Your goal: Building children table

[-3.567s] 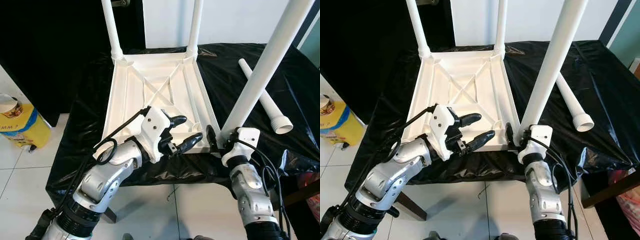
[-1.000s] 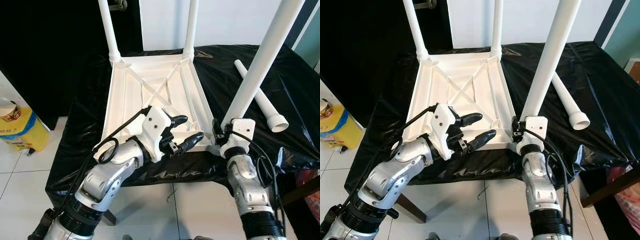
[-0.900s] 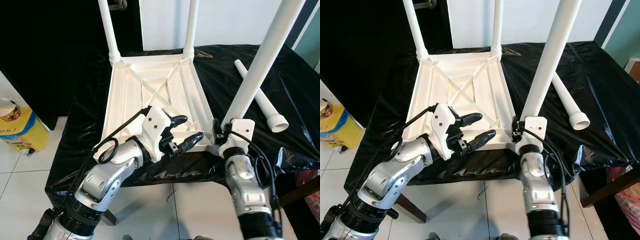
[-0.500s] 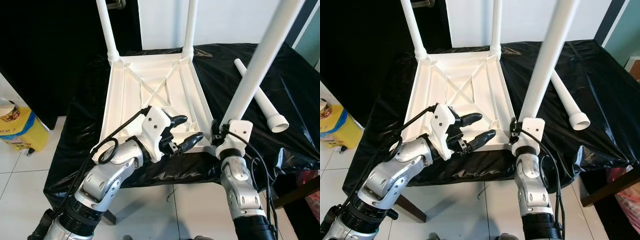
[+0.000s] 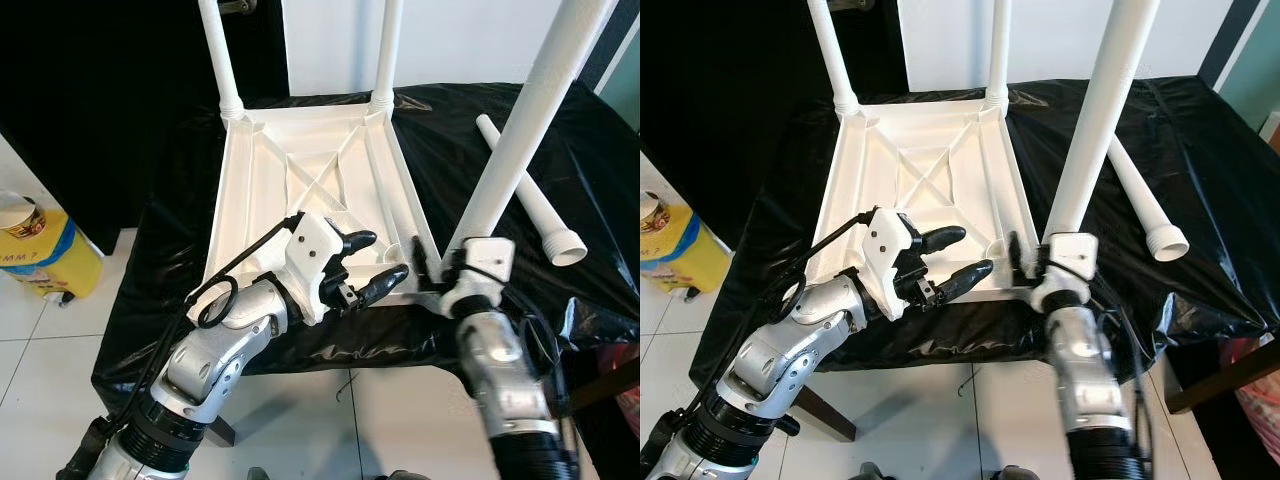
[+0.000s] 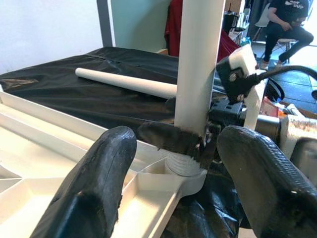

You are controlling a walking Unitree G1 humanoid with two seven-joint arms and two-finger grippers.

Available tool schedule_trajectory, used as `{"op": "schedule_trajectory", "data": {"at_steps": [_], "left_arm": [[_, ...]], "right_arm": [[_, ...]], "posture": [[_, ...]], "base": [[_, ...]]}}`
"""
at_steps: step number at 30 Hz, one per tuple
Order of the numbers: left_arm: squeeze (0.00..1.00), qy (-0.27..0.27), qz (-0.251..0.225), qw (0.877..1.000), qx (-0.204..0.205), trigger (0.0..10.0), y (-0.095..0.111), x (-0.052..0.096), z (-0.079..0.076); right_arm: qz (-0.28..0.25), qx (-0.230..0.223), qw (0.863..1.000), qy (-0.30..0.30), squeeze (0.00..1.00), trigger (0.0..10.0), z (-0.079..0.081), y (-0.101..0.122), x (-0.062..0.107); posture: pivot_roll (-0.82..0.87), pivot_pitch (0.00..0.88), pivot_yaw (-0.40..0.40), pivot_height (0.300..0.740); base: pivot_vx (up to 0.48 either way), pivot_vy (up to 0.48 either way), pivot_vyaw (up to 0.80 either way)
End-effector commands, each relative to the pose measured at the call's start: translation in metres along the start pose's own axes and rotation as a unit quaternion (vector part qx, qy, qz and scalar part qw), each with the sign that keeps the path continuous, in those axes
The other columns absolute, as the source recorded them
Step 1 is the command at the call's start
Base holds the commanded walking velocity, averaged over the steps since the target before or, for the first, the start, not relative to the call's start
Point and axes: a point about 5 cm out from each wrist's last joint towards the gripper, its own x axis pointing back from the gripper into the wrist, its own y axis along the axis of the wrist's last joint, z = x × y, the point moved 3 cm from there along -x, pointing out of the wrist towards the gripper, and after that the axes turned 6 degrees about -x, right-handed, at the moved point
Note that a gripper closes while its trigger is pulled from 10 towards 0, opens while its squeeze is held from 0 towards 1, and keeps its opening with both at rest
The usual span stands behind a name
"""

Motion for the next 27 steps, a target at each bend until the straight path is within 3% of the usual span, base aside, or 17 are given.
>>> {"op": "schedule_trajectory", "data": {"at_steps": [1, 6, 10, 17, 18, 24, 27], "left_arm": [[0.00, -0.052, -0.003, 0.999, -0.001, 10.0, -0.003, 0.000, -0.012], [0.00, -0.055, 0.003, 0.999, 0.001, 10.0, -0.006, 0.000, -0.013], [0.00, -0.059, 0.023, 0.998, -0.003, 10.0, -0.017, 0.001, -0.016], [0.00, -0.067, 0.043, 0.997, -0.024, 10.0, -0.026, 0.001, -0.015], [0.00, -0.071, 0.053, 0.995, -0.036, 10.0, -0.030, 0.001, -0.016], [0.00, -0.083, 0.098, 0.988, -0.082, 10.0, -0.052, 0.002, -0.019], [0.00, -0.081, 0.106, 0.988, -0.083, 10.0, -0.058, 0.002, -0.020]], "right_arm": [[0.012, 0.004, 0.999, 0.047, 0.00, 10.0, -0.003, 0.000, -0.001], [0.015, 0.022, 0.996, 0.079, 0.00, 10.0, -0.007, 0.003, -0.003], [0.040, 0.050, 0.988, 0.141, 0.00, 10.0, -0.018, 0.001, -0.005], [0.063, 0.055, 0.979, 0.184, 0.00, 10.0, -0.022, -0.002, -0.006], [0.068, 0.058, 0.977, 0.192, 0.00, 0.0, -0.023, -0.004, -0.005], [0.095, 0.060, 0.972, 0.208, 0.00, 0.0, -0.026, -0.019, -0.003], [0.102, 0.061, 0.971, 0.208, 0.00, 0.0, -0.027, -0.023, -0.002]], "posture": [[-0.05, 0.049, 0.007, 0.740], [-0.05, 0.056, 0.005, 0.740], [-0.06, 0.053, 0.011, 0.740], [-0.06, 0.047, 0.006, 0.740], [-0.05, 0.044, -0.004, 0.740], [-0.05, 0.037, -0.018, 0.740], [-0.05, 0.039, -0.023, 0.740]], "base": [[0.000, 0.000, 0.00], [0.000, 0.000, 0.00], [0.000, 0.000, 0.00], [0.000, 0.000, 0.00], [0.000, 0.000, 0.00], [0.000, 0.000, 0.00], [0.000, 0.000, 0.00]]}}
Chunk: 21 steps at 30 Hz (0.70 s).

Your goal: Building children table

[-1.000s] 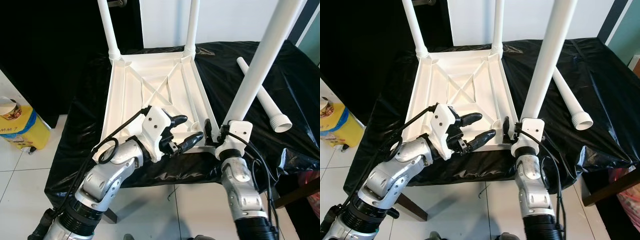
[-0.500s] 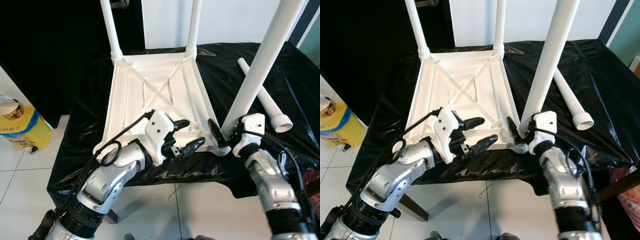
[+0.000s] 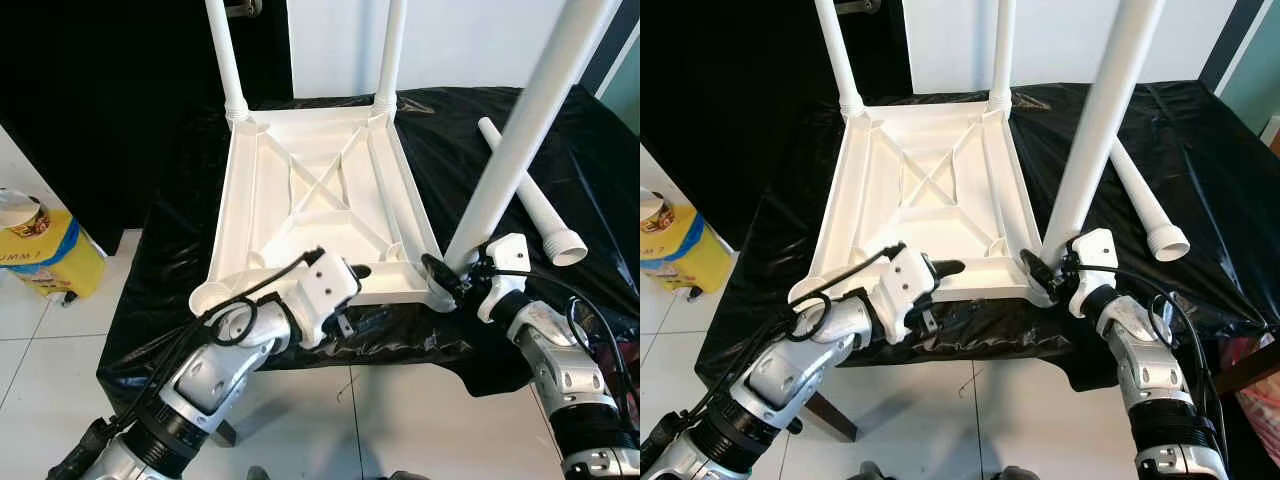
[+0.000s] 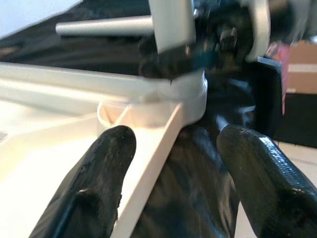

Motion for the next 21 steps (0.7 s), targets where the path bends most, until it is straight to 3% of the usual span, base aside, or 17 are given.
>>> {"op": "schedule_trajectory", "data": {"at_steps": [1, 2, 3, 4, 6, 7, 15, 16, 21], "left_arm": [[0.00, -0.051, 0.003, 0.999, -0.007, 10.0, -0.004, -0.002, -0.011], [0.00, -0.041, 0.010, 0.999, -0.005, 10.0, -0.008, -0.005, -0.010], [0.00, -0.034, 0.016, 0.999, -0.004, 10.0, -0.010, -0.006, -0.009], [0.00, -0.023, 0.017, 1.000, 0.002, 10.0, -0.011, -0.008, -0.007], [0.00, -0.015, 0.017, 1.000, 0.007, 10.0, -0.011, -0.009, -0.006], [0.00, -0.005, 0.012, 1.000, 0.016, 10.0, -0.010, -0.010, -0.003], [0.00, 0.030, -0.007, 0.999, 0.039, 10.0, -0.006, -0.009, 0.006], [0.00, 0.043, -0.015, 0.998, 0.047, 10.0, -0.004, -0.008, 0.010], [0.00, 0.058, -0.023, 0.997, 0.050, 10.0, -0.001, -0.008, 0.013]], "right_arm": [[0.024, -0.001, 1.000, 0.000, 0.00, 0.0, 0.000, -0.012, 0.004], [0.026, -0.008, 1.000, -0.009, 0.00, 2.4, -0.002, -0.013, 0.005], [0.027, -0.012, 0.999, -0.015, 0.00, 2.4, -0.004, -0.014, 0.006], [0.027, -0.015, 0.999, -0.024, 0.00, 9.3, -0.005, -0.015, 0.007], [0.026, -0.017, 0.999, -0.030, 0.00, 9.3, -0.006, -0.015, 0.008], [0.024, -0.023, 0.999, -0.042, 0.00, 10.0, -0.006, -0.016, 0.009], [0.015, -0.042, 0.991, -0.123, 0.00, 10.0, -0.001, -0.024, 0.009], [0.012, -0.058, 0.983, -0.174, 0.00, 10.0, 0.000, -0.027, 0.008], [0.026, -0.077, 0.968, -0.236, 0.00, 10.0, 0.005, -0.035, 0.007]], "posture": [[-0.05, 0.039, -0.024, 0.740], [-0.05, 0.041, -0.027, 0.740], [-0.05, 0.041, -0.027, 0.740], [-0.06, 0.045, -0.030, 0.740], [-0.06, 0.045, -0.030, 0.740], [-0.06, 0.050, -0.031, 0.740], [-0.06, 0.064, -0.029, 0.740], [-0.06, 0.064, -0.033, 0.740], [-0.04, 0.062, -0.049, 0.740]], "base": [[0.000, 0.000, 0.00], [0.000, 0.000, 0.00], [0.000, 0.000, 0.00], [0.000, 0.000, 0.00], [0.000, 0.000, 0.00], [0.000, 0.000, 0.00], [0.000, 0.000, 0.00], [0.000, 0.000, 0.00], [0.000, 0.000, 0.00]]}}
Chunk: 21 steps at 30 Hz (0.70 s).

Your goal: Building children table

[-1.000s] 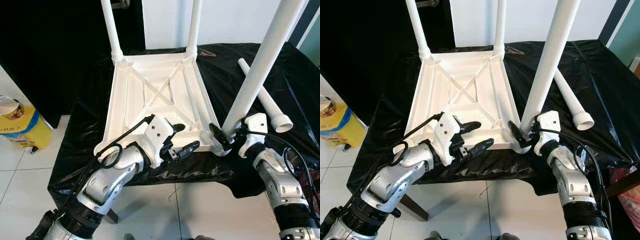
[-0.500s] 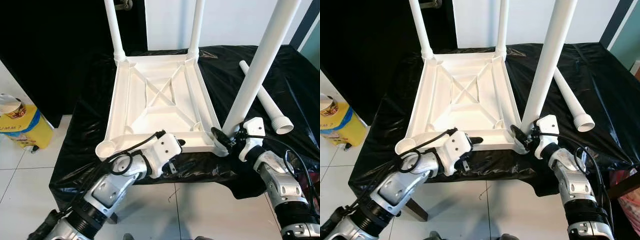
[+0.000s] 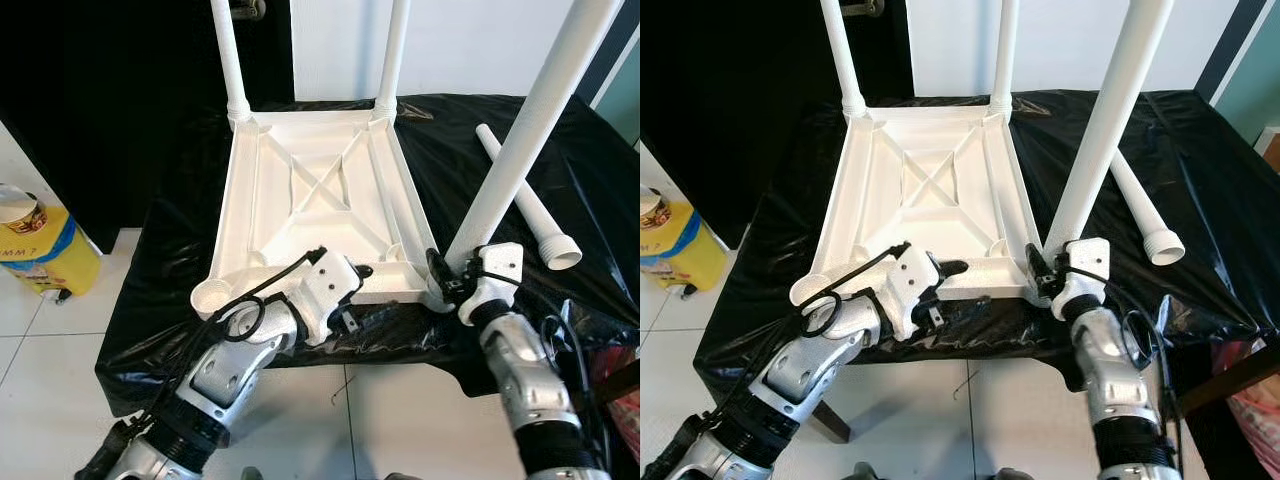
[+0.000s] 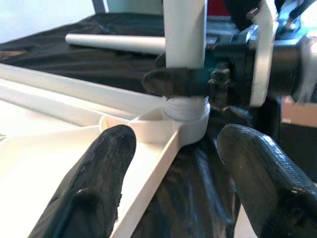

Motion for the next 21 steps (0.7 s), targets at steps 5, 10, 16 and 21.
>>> {"op": "schedule_trajectory", "data": {"at_steps": [5, 10, 16, 21], "left_arm": [[0.00, 0.079, 0.003, 0.997, 0.021, 10.0, -0.004, 0.006, 0.012], [0.00, 0.087, -0.002, 0.996, 0.026, 10.0, 0.000, 0.005, 0.014], [0.00, 0.082, 0.004, 0.996, 0.018, 10.0, -0.002, 0.006, 0.015], [0.00, 0.087, 0.008, 0.996, 0.012, 10.0, -0.003, 0.011, 0.018]], "right_arm": [[0.045, -0.050, 0.989, -0.132, 0.00, 10.0, 0.004, -0.030, 0.012], [0.030, -0.056, 0.991, -0.120, 0.00, 10.0, 0.024, -0.024, 0.010], [0.030, -0.062, 0.990, -0.125, 0.00, 10.0, 0.022, -0.023, 0.011], [0.022, -0.053, 0.992, -0.114, 0.00, 10.0, 0.031, -0.020, 0.010]], "posture": [[-0.03, 0.065, -0.054, 0.740], [-0.03, 0.068, -0.046, 0.740], [-0.02, 0.067, -0.046, 0.740], [-0.02, 0.063, -0.048, 0.740]], "base": [[0.000, 0.000, 0.00], [0.000, 0.000, 0.00], [0.000, 0.000, 0.00], [0.000, 0.000, 0.00]]}}
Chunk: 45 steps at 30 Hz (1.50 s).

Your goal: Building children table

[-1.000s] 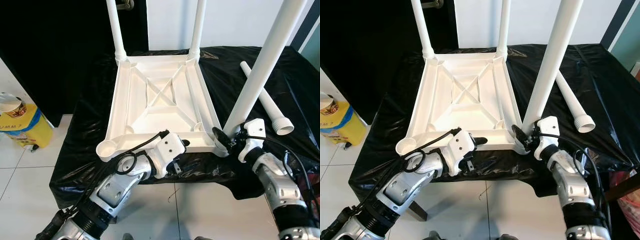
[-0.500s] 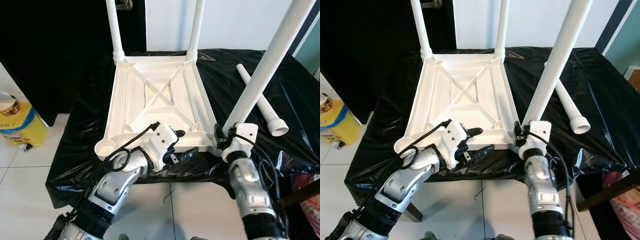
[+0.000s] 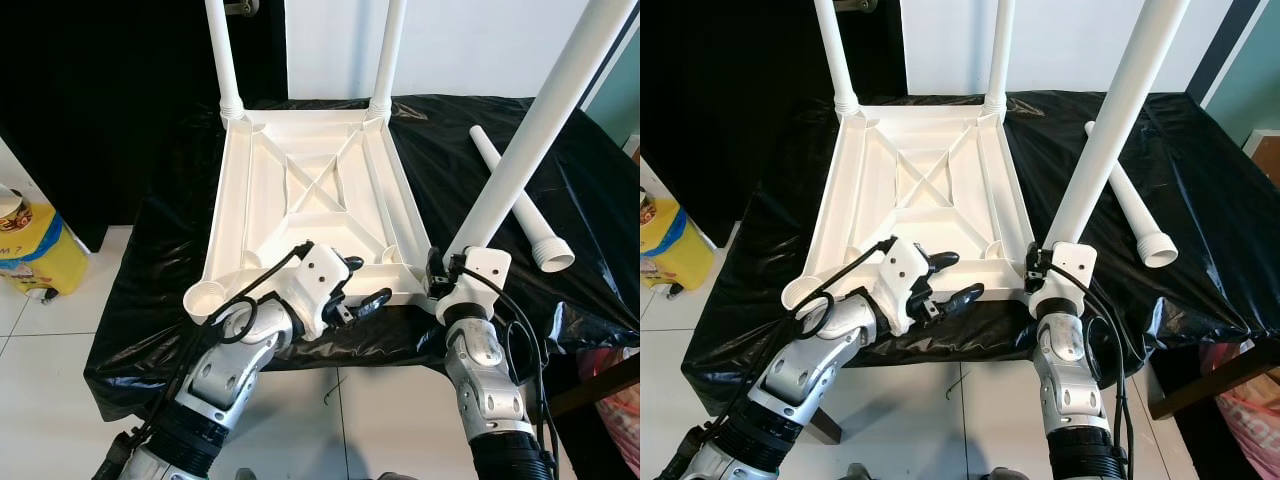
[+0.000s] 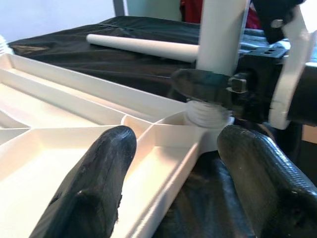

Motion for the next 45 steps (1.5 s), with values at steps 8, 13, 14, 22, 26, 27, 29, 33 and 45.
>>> {"op": "schedule_trajectory", "data": {"at_steps": [8, 13, 14, 22, 26, 27, 29, 33, 45], "left_arm": [[0.00, 0.027, 0.018, 0.999, -0.015, 10.0, -0.004, 0.008, 0.005], [0.00, 0.024, 0.020, 0.999, -0.017, 10.0, -0.005, 0.009, 0.004], [0.00, 0.024, 0.020, 0.999, -0.017, 10.0, -0.005, 0.009, 0.005], [0.00, 0.022, 0.015, 0.999, -0.020, 10.0, 0.000, 0.008, 0.005], [0.00, 0.023, 0.017, 0.999, -0.023, 10.0, -0.001, 0.008, 0.006], [0.00, 0.023, 0.017, 0.999, -0.023, 10.0, -0.001, 0.008, 0.006], [0.00, 0.021, 0.017, 0.999, -0.025, 10.0, 0.000, 0.007, 0.006], [0.00, 0.019, 0.016, 0.999, -0.025, 10.0, 0.001, 0.006, 0.006], [0.00, 0.009, 0.010, 1.000, -0.028, 10.0, 0.006, 0.006, 0.008]], "right_arm": [[0.023, 0.001, 1.000, 0.013, 1.00, 10.0, 0.002, -0.009, 0.005], [0.011, 0.003, 0.999, 0.033, 1.00, 10.0, 0.000, -0.003, 0.008], [0.008, 0.004, 0.999, 0.040, 1.00, 10.0, 0.001, -0.001, 0.008], [0.000, 0.013, 0.994, 0.107, 0.89, 10.0, -0.007, 0.009, 0.014], [0.001, 0.026, 0.988, 0.151, 0.00, 10.0, -0.011, 0.013, 0.011], [0.001, 0.026, 0.988, 0.151, 0.00, 10.0, -0.011, 0.013, 0.011], [0.005, 0.034, 0.985, 0.170, 0.00, 10.0, -0.013, 0.015, 0.009], [0.003, 0.039, 0.983, 0.181, 0.00, 10.0, -0.014, 0.017, 0.007], [0.045, 0.125, 0.939, 0.319, 0.00, 10.0, -0.022, 0.024, -0.015]], "posture": [[-0.03, 0.061, -0.046, 0.740], [-0.03, 0.064, -0.040, 0.740], [-0.03, 0.067, -0.038, 0.740], [-0.03, 0.074, -0.032, 0.740], [-0.03, 0.070, -0.027, 0.740], [-0.03, 0.070, -0.027, 0.740], [-0.03, 0.070, -0.027, 0.740], [-0.03, 0.071, -0.025, 0.740], [-0.03, 0.076, -0.012, 0.740]], "base": [[0.000, 0.000, 0.00], [0.000, 0.000, 0.00], [0.000, 0.000, 0.00], [0.000, 0.000, 0.00], [0.000, 0.000, 0.00], [0.000, 0.000, 0.00], [0.000, 0.000, 0.00], [0.000, 0.000, 0.00], [0.000, 0.000, 0.00]]}}
